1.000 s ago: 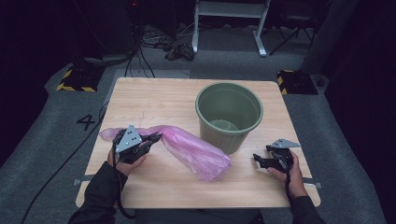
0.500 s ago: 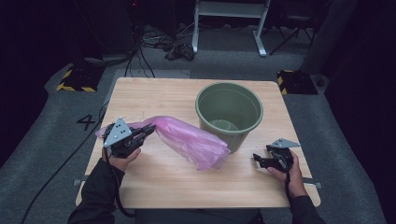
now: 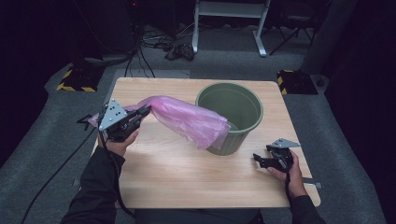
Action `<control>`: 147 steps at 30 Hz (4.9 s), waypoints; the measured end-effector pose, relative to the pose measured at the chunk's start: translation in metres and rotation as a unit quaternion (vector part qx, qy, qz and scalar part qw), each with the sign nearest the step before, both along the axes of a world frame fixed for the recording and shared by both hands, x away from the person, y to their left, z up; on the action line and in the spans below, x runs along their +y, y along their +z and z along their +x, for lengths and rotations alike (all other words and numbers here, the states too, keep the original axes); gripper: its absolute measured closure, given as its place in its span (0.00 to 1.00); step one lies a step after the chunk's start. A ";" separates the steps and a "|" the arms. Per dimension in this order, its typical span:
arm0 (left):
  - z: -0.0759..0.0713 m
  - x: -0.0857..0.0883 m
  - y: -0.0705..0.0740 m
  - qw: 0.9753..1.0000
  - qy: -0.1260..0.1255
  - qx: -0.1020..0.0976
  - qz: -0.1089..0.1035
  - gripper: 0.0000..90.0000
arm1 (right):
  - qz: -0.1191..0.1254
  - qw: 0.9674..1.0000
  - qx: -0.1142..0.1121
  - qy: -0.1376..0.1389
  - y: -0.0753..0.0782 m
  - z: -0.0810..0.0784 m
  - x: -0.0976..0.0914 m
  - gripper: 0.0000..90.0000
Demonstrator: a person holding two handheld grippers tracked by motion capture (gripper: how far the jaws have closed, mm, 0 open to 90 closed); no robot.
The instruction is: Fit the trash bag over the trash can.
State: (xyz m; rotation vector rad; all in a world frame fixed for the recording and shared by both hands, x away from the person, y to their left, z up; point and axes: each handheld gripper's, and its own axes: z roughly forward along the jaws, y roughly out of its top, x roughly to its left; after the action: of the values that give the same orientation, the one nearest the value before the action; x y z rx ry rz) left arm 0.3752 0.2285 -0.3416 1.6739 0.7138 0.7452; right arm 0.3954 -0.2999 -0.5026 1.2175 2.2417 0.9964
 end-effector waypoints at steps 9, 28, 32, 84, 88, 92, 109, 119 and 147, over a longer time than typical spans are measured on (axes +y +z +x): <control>0.009 -0.012 0.009 0.999 0.033 -0.004 0.014 0.98 | 0.034 0.999 -0.011 -0.003 0.012 -0.001 -0.007 0.33; 0.034 -0.054 0.021 0.995 0.073 -0.009 0.074 0.98 | 0.120 0.973 -0.155 0.125 0.180 -0.031 0.029 0.34; 0.039 -0.060 0.026 0.994 0.079 -0.009 0.072 0.98 | 0.118 0.968 -0.158 0.156 0.198 -0.027 0.052 0.34; 0.015 -0.163 0.023 0.992 -0.087 0.008 0.094 0.98 | 0.020 0.971 -0.114 0.210 0.196 0.015 0.124 0.41; 0.014 -0.167 0.022 0.991 -0.094 0.011 0.094 0.97 | 0.013 0.972 -0.111 0.206 0.193 0.018 0.124 0.78; 0.013 -0.164 0.023 0.991 -0.095 0.008 0.090 0.87 | 0.008 0.972 -0.112 0.206 0.188 0.018 0.122 0.98; 0.003 -0.104 0.003 0.986 -0.110 0.048 0.115 0.30 | 0.010 0.981 -0.093 0.173 0.182 0.032 0.094 1.00; 0.023 -0.079 -0.035 0.984 -0.102 0.102 0.101 0.26 | 0.006 0.984 -0.075 0.162 0.177 0.039 0.086 0.98; 0.030 -0.085 -0.029 0.988 -0.108 0.039 0.102 0.99 | 0.027 0.982 -0.089 0.166 0.179 0.033 0.081 0.43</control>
State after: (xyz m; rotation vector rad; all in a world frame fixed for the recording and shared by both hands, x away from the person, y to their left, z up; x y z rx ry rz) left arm 0.4053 0.1433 -0.3706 1.9401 0.5131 0.6174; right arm 0.4286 -0.2193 -0.3240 0.7508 2.3305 1.2409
